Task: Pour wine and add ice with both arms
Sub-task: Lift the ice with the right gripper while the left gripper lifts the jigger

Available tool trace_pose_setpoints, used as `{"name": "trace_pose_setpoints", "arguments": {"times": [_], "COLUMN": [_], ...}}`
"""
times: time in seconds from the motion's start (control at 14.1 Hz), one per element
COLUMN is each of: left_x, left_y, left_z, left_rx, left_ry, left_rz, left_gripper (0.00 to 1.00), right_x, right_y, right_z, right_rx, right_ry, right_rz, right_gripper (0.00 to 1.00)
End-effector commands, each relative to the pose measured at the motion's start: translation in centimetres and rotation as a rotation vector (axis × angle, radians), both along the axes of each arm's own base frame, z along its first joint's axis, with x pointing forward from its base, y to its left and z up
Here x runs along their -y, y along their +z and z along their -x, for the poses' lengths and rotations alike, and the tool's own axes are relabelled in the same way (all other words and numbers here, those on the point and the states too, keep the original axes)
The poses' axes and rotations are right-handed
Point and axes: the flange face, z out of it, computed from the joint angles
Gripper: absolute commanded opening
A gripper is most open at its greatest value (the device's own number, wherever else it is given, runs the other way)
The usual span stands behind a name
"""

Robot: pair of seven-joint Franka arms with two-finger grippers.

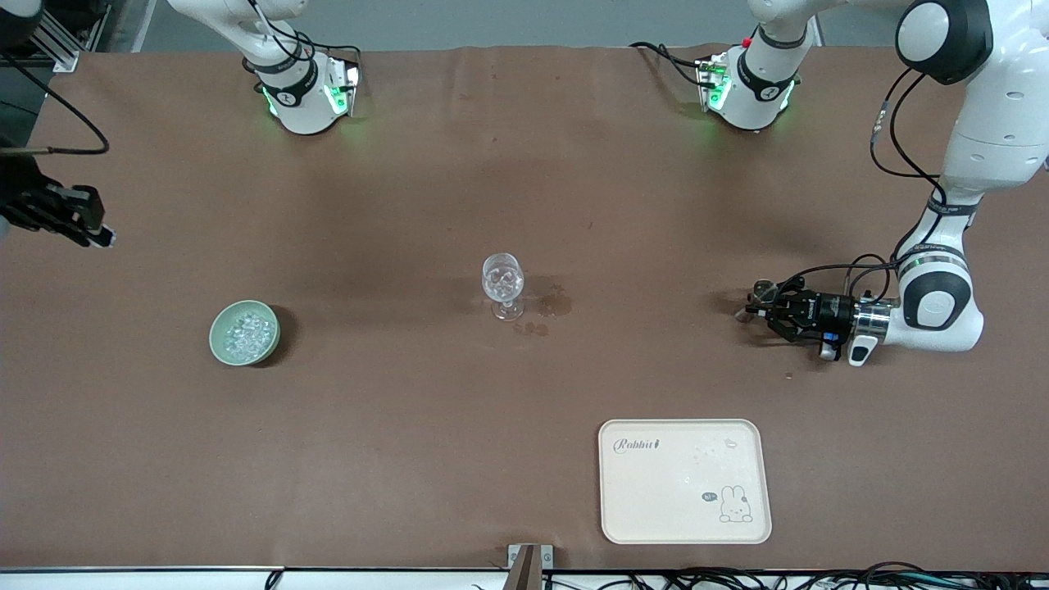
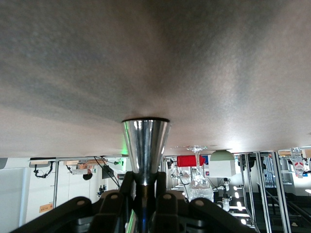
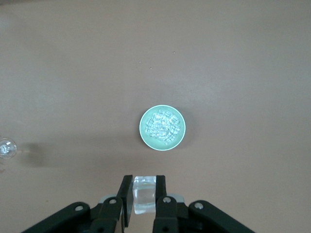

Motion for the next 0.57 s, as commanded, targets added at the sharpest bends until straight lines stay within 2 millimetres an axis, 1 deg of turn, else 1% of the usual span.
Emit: {"name": "trace_pose_setpoints", "arguments": {"times": [0.0,0.14,0.21,0.36,0.43,0.5], "left_x": [0.5,1.2,1.9,4.1,5.5,6.7], "left_y": [0.5,1.1,1.8,3.2,4.0,5.1], "left_z": [-0.5,-0.7,-1.0,-1.9,-2.3,-2.8], "left_rx": [0.002,-0.012,-0.015,-0.035,-0.031,-0.012], "left_ry": [0.010,0.012,0.007,-0.003,-0.016,-0.014], "left_rz": [0.028,0.052,0.057,0.072,0.082,0.096], "left_gripper": [0.02,0.01,0.01,0.01,0.01,0.01], "right_x": [-0.2,-0.8,-0.9,-1.4,-1.5,-1.5], "right_y": [0.4,-0.2,-0.8,-1.2,-1.3,-1.3], "right_z": [-1.5,-1.4,-1.3,-1.2,-1.2,-1.2], "right_rx": [-0.022,-0.036,-0.049,-0.062,-0.065,-0.065], "right_ry": [0.004,0.015,0.015,0.014,0.012,0.012], "right_rz": [0.001,0.001,0.000,-0.001,-0.001,-0.001], "right_gripper": [0.04,0.04,0.04,0.03,0.03,0.03]}}
